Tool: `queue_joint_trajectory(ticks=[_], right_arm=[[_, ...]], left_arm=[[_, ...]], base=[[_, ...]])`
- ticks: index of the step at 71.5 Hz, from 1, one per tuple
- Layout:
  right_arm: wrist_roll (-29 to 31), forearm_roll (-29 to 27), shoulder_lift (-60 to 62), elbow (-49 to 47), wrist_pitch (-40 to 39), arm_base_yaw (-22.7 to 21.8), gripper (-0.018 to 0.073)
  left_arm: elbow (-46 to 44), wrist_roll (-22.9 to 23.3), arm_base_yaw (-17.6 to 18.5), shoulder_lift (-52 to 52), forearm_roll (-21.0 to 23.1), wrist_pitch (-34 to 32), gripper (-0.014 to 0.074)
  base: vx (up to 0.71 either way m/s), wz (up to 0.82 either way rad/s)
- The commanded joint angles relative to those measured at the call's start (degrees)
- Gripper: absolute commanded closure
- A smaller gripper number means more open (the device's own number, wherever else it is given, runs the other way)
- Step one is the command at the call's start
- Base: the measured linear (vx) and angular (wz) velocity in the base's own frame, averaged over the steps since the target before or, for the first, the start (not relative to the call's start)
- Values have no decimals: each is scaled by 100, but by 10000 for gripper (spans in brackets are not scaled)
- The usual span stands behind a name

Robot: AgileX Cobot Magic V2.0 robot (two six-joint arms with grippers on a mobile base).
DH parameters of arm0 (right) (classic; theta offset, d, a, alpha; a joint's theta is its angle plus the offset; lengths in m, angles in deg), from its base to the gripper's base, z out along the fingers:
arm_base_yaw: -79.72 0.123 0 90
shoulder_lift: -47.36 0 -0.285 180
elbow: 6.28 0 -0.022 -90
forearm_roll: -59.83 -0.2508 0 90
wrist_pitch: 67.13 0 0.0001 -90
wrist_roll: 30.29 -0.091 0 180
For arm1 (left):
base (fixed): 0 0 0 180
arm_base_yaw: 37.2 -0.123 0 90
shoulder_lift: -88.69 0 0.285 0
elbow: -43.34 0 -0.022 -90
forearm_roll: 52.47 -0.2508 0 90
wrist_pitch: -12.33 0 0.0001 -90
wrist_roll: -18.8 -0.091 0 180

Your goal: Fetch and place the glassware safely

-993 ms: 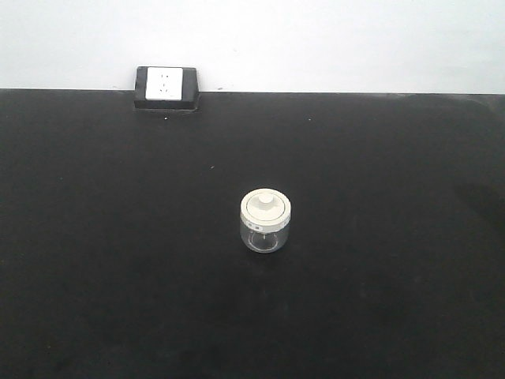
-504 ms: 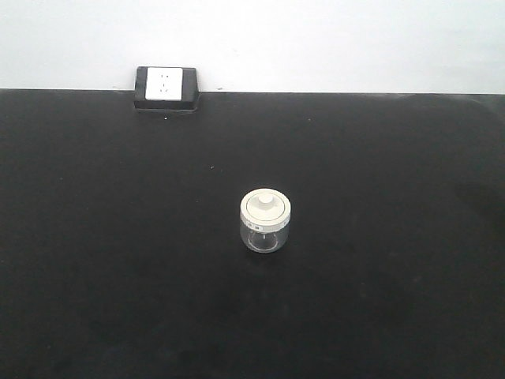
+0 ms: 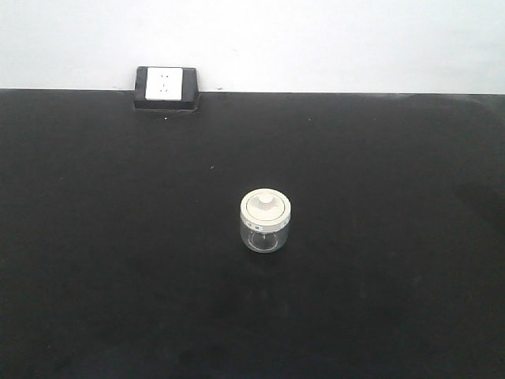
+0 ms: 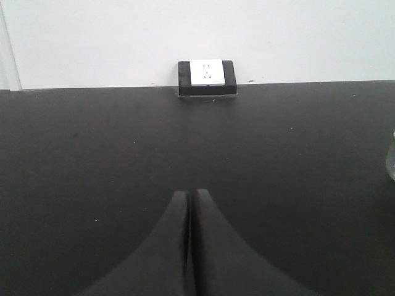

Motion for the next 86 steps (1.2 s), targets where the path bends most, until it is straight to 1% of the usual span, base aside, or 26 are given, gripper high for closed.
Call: queue_joint_trajectory(ticks=[1,9,19,23,86], right_arm=[[37,-127,185,266,-895,-32,563],[41,-214,563,742,-1235,-32,563],[41,-214,562,1284,-1622,-17,563],[41,-208,562,1275,-1412,-17,563],[58,-196,562,1275,-1440,-17,563]], left_arm=[[155,37,-19,-69,59,-413,603],[155,37,-19,-69,59,-413,603],[155,37,-19,-69,59,-407,603],[155,37,-19,-69,59,-407,603],[155,37,-19,-69,59,-407,603]], base=[[0,0],[0,0],[0,0],[0,0],[0,0]])
